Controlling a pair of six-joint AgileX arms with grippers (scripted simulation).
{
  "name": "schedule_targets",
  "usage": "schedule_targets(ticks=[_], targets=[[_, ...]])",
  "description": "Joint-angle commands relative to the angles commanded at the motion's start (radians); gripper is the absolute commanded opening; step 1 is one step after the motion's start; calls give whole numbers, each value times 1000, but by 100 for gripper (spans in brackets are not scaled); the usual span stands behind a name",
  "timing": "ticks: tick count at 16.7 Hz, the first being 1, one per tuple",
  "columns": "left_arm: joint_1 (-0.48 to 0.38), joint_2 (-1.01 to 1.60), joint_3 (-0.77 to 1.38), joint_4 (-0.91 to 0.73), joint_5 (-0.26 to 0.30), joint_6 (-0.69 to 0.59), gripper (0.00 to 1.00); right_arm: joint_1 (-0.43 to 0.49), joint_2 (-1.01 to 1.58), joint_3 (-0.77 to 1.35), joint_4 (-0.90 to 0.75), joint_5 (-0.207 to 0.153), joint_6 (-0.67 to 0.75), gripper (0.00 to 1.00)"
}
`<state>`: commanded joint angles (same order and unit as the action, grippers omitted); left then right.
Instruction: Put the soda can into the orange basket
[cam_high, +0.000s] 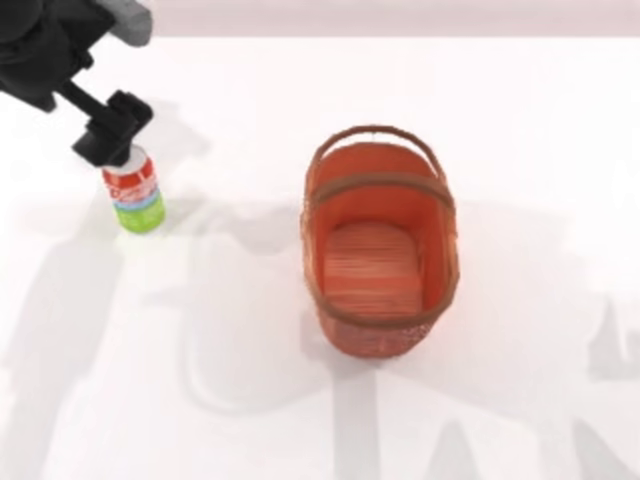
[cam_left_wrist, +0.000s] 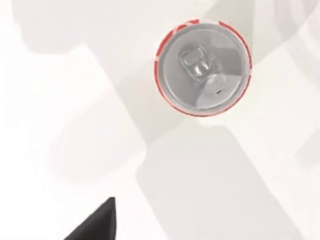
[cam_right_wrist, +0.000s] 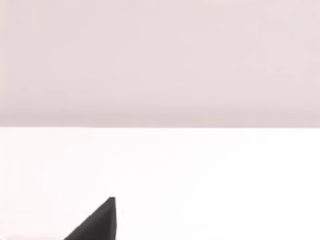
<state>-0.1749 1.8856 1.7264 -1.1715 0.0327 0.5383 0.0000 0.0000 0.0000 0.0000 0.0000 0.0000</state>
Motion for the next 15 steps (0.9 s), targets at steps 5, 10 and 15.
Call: schedule_targets(ticks=[5,10,15], targets=[[0,353,315,-155,-19,87,100,0,0,0,0,0,0,100],[3,459,418,-201,-28,115,100,0,0,0,0,0,0,100],[3,458,412,-196,-28,114,100,0,0,0,0,0,0,100]])
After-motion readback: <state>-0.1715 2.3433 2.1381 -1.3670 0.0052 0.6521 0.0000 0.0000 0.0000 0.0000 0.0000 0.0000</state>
